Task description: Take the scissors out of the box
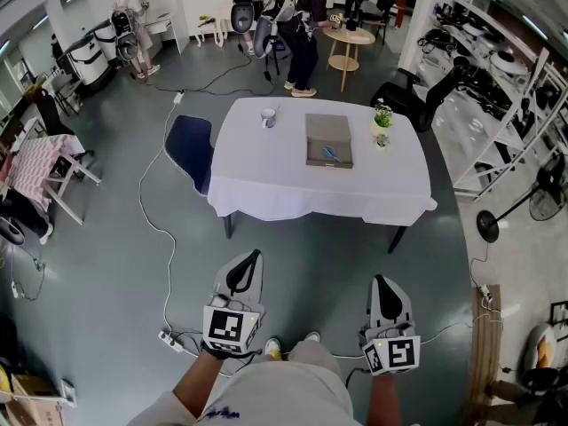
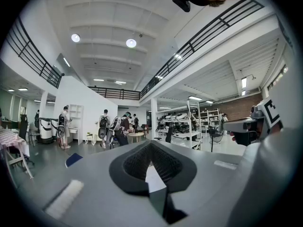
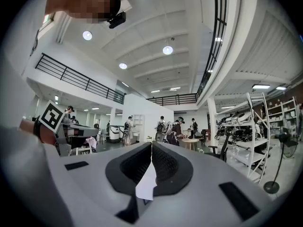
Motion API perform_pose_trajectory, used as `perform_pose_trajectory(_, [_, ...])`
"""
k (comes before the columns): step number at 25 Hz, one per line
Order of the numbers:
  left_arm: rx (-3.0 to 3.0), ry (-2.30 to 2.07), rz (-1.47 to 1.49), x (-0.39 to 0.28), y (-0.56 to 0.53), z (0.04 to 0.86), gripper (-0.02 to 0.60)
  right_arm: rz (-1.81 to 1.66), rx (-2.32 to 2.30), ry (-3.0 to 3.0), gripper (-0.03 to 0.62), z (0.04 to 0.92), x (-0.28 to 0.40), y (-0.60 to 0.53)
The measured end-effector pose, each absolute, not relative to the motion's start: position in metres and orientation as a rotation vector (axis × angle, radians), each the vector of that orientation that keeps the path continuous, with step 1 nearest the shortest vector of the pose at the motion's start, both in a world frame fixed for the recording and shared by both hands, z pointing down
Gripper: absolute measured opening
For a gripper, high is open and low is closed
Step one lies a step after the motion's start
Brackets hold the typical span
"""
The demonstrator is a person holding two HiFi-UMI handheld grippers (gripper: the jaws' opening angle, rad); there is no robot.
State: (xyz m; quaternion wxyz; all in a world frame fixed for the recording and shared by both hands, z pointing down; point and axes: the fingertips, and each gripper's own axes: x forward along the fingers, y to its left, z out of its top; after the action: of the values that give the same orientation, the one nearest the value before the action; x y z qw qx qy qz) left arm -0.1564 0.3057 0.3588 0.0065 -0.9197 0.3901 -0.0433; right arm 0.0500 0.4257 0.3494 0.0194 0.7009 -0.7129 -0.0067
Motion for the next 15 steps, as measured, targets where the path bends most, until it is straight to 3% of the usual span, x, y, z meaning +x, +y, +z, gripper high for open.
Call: perform_pose_trajectory(15, [-2.889,1.224,-0.103,-0.227,0.33,0.384,0.003,-0.062,2.32,-2.133,0.005,0.355,0.005,0.46])
